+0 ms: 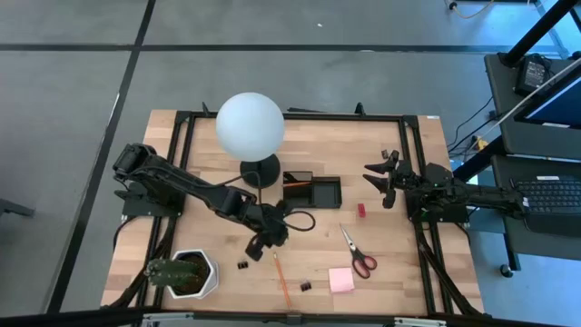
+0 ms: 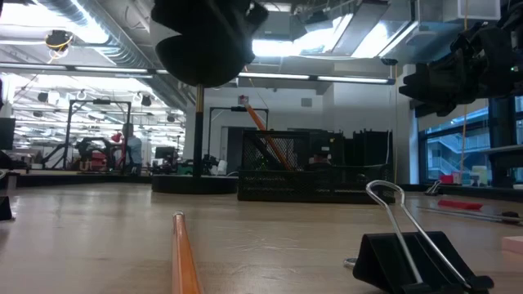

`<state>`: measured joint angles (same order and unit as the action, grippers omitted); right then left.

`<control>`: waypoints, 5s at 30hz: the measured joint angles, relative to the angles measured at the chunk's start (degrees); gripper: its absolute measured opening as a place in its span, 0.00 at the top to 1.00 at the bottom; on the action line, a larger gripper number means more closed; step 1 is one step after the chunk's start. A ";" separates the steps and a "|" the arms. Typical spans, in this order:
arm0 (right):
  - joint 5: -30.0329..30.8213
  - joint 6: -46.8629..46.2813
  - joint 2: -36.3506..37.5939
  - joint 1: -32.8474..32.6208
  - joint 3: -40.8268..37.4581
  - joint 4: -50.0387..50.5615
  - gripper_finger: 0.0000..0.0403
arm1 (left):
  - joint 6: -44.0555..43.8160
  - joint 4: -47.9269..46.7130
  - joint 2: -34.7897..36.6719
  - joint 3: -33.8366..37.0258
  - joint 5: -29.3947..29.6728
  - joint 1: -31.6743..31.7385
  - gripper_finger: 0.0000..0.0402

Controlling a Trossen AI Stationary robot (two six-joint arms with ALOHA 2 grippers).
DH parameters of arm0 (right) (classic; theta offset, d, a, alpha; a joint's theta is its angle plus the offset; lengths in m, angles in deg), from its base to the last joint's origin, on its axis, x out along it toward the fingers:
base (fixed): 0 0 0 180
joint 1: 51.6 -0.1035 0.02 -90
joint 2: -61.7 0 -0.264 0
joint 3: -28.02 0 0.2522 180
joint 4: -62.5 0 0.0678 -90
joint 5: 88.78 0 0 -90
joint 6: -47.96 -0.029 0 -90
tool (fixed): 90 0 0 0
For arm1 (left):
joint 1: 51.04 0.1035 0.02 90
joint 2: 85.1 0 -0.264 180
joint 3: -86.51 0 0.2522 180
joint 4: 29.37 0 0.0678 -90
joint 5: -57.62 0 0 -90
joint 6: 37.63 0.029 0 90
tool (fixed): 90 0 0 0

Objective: Pick and place office supplies into organizer
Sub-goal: Put the orange pencil into the black desk organizer

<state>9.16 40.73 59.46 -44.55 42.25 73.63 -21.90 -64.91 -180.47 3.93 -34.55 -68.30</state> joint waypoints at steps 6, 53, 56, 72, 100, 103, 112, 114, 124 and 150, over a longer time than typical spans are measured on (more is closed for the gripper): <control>-0.02 -0.04 0.00 0.00 -0.02 0.00 0.60 | -1.44 24.07 -0.04 12.24 -10.65 0.13 0.81; 0.02 0.02 0.00 0.00 -0.02 -0.02 0.60 | 6.81 65.45 -18.89 30.30 -29.50 4.66 0.84; 0.02 0.09 0.00 0.02 -0.02 -0.02 0.60 | 8.02 65.30 -19.06 30.30 -29.07 4.66 0.87; 0.02 0.24 0.00 0.00 -0.02 -0.02 0.60 | 7.02 68.62 -22.20 30.19 -24.79 4.99 0.85; 0.02 0.37 0.00 0.00 -0.01 -0.02 0.60 | 0.90 72.99 -25.42 30.26 -26.94 5.03 0.81; 0.02 0.31 0.00 0.01 0.00 -0.03 0.60 | 1.37 75.12 -26.50 30.29 -27.13 5.01 0.84; 0.02 0.28 0.00 0.02 0.00 -0.04 0.60 | 3.49 75.56 -26.77 30.25 -26.67 5.02 0.93; 0.02 0.28 0.00 0.02 0.00 -0.04 0.60 | 4.65 75.61 -26.77 30.25 -26.65 5.03 0.94; 0.02 0.26 0.00 0.01 -0.02 -0.03 0.60 | -1.00 72.76 -22.36 30.60 -24.69 5.00 0.95; 0.01 0.37 0.00 0.00 -0.02 -0.04 0.60 | -8.07 37.25 14.17 30.39 -7.02 6.01 0.95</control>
<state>9.17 41.10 59.46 -44.55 42.23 73.58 -29.97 -27.66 -166.30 34.32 -41.57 -62.29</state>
